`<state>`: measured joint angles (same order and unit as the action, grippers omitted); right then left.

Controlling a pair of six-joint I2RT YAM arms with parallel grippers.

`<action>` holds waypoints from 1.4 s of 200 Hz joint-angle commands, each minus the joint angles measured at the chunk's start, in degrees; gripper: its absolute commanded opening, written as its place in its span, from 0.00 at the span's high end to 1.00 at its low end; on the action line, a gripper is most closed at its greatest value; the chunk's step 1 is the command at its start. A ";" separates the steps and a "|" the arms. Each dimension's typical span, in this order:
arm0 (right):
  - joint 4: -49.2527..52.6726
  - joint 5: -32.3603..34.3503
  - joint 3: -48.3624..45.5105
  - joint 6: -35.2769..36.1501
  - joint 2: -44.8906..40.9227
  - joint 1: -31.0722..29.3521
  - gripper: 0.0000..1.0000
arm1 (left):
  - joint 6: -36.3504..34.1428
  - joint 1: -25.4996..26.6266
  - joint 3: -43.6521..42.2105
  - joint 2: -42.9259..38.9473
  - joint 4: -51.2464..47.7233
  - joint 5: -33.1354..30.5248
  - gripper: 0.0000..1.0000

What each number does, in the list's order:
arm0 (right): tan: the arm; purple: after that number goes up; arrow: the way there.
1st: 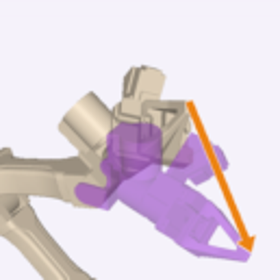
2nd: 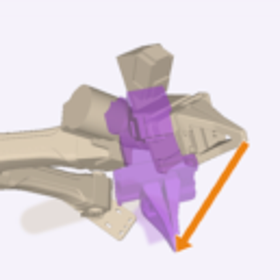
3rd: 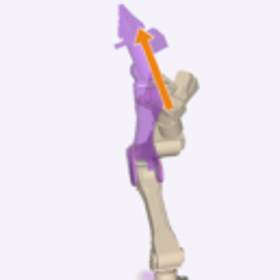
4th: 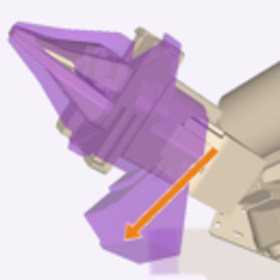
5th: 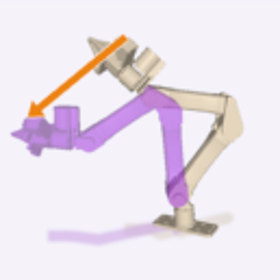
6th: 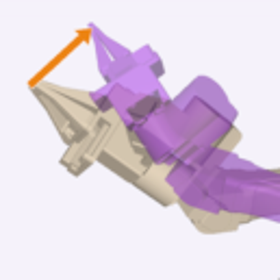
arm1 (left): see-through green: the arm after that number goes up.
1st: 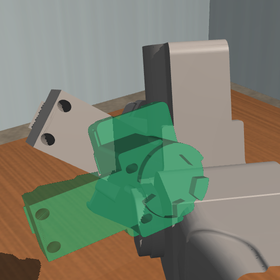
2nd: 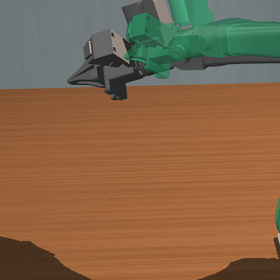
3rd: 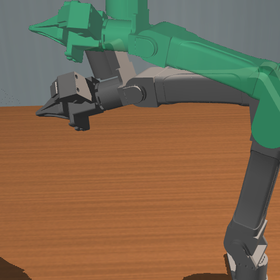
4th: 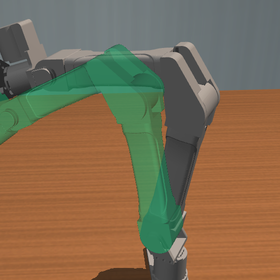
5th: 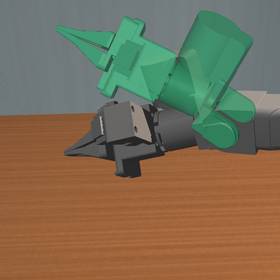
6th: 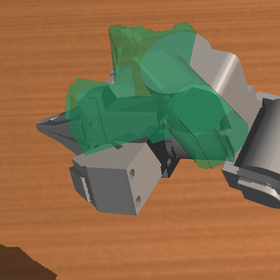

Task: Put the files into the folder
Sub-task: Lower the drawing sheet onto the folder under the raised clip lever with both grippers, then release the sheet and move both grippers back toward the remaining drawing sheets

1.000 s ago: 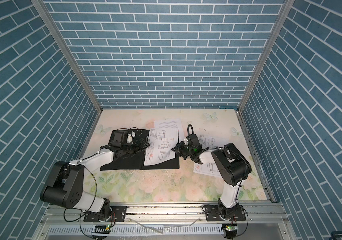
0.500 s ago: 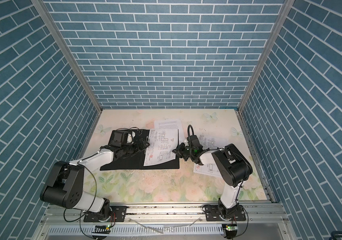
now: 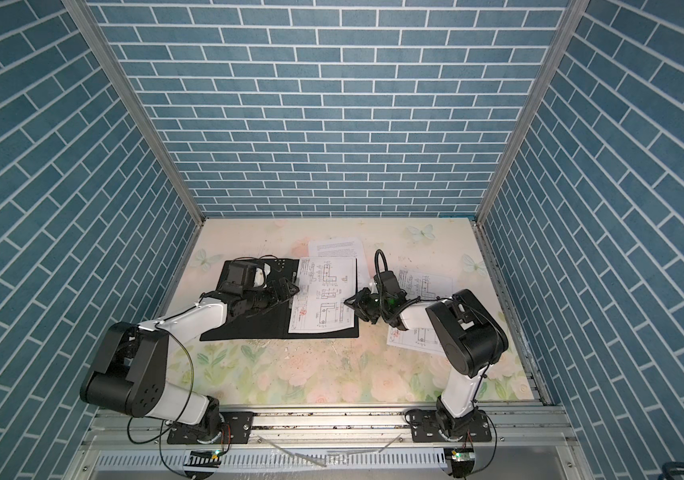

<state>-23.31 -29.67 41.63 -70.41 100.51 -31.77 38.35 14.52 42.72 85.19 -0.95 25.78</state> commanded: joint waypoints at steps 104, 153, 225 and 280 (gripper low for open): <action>31.44 16.32 5.72 20.44 -13.38 1.87 0.42 | -3.71 5.83 4.46 -2.93 -7.38 -7.92 0.00; 39.48 24.29 1.36 26.19 -21.89 7.32 0.28 | -5.75 16.19 12.15 1.86 -9.99 -13.22 0.00; 44.70 27.65 -8.25 33.89 -37.87 24.70 0.11 | -6.96 30.65 31.47 19.90 -12.75 -13.54 0.00; 44.63 22.31 -10.39 38.43 -39.08 40.80 0.11 | -7.89 38.69 48.53 34.65 -18.19 -11.83 0.01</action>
<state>20.18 -3.99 33.19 -35.88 61.10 3.81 31.83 50.89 85.82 115.20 -14.33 13.19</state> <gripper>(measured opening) 0.891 0.996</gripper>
